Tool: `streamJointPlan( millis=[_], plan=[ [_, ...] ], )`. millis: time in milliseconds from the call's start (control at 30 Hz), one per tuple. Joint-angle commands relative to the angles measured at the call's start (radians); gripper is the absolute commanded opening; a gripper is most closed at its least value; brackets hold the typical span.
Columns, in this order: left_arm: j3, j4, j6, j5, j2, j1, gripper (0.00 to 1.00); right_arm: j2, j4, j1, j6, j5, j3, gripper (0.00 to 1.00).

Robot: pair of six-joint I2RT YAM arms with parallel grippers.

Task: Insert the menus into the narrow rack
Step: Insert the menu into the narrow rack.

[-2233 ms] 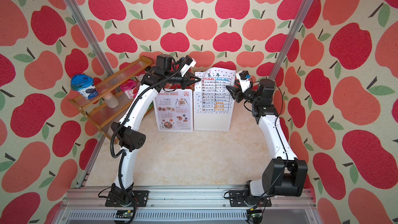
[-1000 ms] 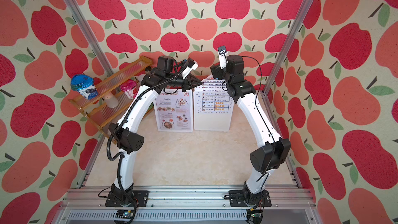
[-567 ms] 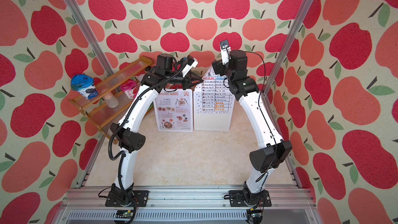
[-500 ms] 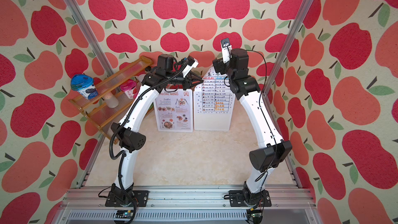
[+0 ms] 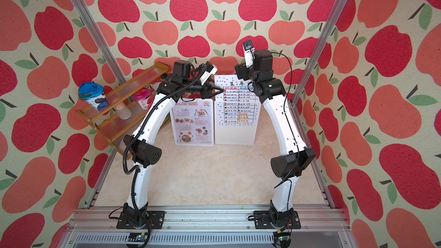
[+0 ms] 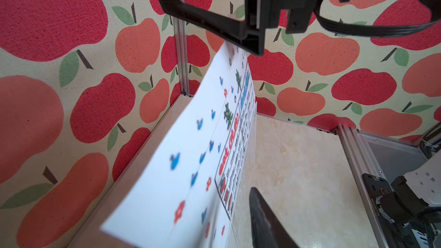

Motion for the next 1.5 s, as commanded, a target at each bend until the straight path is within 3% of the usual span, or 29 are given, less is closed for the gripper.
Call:
streamJointPlan(
  millis=[0,200,367,1033,1467],
  plan=[
    [0.026,0.026,-0.018,0.029,0.039,0.008,0.43,-0.045,0.016,-0.001,0.018,-0.036,-0.043,0.99],
    [0.032,0.031,-0.038,0.057,0.038,-0.001,0.11,-0.057,0.019,-0.005,-0.004,-0.037,-0.059,0.99],
    [0.032,0.010,-0.025,0.052,0.031,-0.011,0.01,-0.073,0.023,-0.013,0.004,-0.039,-0.074,0.99],
    [0.020,-0.104,0.044,0.023,0.000,-0.042,0.00,-0.067,0.006,-0.027,0.016,-0.042,-0.051,0.99],
    [-0.063,-0.110,0.052,0.017,-0.040,-0.043,0.00,-0.033,-0.048,-0.022,0.023,-0.076,-0.021,0.99]
  ],
)
